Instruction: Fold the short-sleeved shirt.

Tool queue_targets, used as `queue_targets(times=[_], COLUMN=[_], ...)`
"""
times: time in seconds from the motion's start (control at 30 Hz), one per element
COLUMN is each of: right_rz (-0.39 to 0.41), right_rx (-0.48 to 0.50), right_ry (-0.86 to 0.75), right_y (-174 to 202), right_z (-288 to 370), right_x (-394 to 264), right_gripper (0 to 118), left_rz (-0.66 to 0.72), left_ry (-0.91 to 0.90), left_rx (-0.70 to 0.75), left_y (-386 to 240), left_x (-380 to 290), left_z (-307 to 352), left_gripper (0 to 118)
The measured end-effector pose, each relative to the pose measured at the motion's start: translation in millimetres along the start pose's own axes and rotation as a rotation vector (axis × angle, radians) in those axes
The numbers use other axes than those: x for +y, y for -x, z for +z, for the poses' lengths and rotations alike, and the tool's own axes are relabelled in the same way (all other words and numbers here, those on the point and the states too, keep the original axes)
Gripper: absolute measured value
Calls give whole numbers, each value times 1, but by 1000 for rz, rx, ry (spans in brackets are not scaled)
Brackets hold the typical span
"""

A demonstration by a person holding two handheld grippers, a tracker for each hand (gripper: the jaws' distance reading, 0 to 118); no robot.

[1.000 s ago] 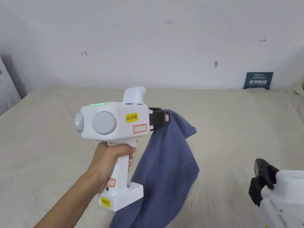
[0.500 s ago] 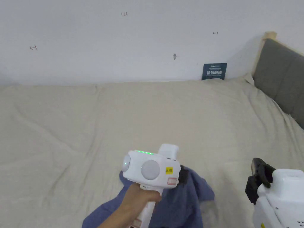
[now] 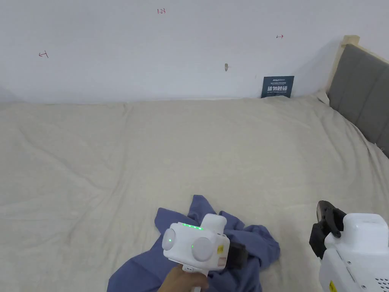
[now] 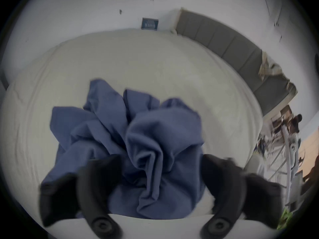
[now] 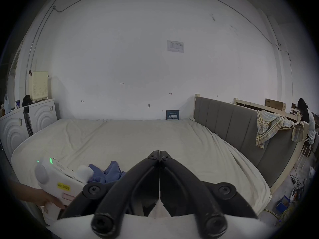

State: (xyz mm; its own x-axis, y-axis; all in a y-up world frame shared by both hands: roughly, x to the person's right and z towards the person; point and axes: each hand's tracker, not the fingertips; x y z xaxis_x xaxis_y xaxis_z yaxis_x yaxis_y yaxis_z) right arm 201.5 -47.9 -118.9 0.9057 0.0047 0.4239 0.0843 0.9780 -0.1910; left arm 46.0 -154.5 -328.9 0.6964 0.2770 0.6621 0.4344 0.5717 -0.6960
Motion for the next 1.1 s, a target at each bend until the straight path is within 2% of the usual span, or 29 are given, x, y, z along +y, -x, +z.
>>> queue_targets(times=[0.13, 0.3, 0.6, 0.7, 0.73, 0.77, 0.8, 0.83, 0.9, 0.97, 1.07, 1.1], right_rz=[-4, -1, 3, 9, 11, 12, 13, 15, 18, 21, 19, 19], right_rx=[2, 3, 19, 32, 38, 41, 44, 50, 55, 63, 67, 69], right_ry=[-23, -77, -180, -196, -199, -200, -201, -201, -199, -194, -187, -182], right_y=[5, 16, 37, 43, 45, 47, 49, 51, 54, 56, 58, 59], right_z=[3, 7, 12, 12, 12, 12, 12, 12, 11, 10, 10, 9], right_x=[10, 27, 57, 61, 61, 62, 62, 62, 62, 61, 58, 57], right_gripper=[0, 0, 0, 0, 0, 0, 0, 0, 0, 0, 0, 0], left_rz=[36, 45, 15, -7, -16, -22, -32, -10, -37, -25, 5, 32], left_ry=[-263, -583, -908, -942, -946, -949, -950, -921, -904, -902, -860, -794], left_rx=[47, 189, 521, 563, 563, 560, 559, 594, 547, 575, 540, 509], left_y=[2, 14, 55, 69, 72, 75, 77, 77, 80, 78, 84, 87], left_x=[18, 22, -9, -23, -28, -31, -34, -35, -35, -35, -35, -32], left_z=[71, 157, 242, 255, 257, 260, 262, 260, 261, 258, 257, 254], left_gripper=[108, 108, 103, 83, 64, 35, 0, 0, 0, 0, 0, 0])
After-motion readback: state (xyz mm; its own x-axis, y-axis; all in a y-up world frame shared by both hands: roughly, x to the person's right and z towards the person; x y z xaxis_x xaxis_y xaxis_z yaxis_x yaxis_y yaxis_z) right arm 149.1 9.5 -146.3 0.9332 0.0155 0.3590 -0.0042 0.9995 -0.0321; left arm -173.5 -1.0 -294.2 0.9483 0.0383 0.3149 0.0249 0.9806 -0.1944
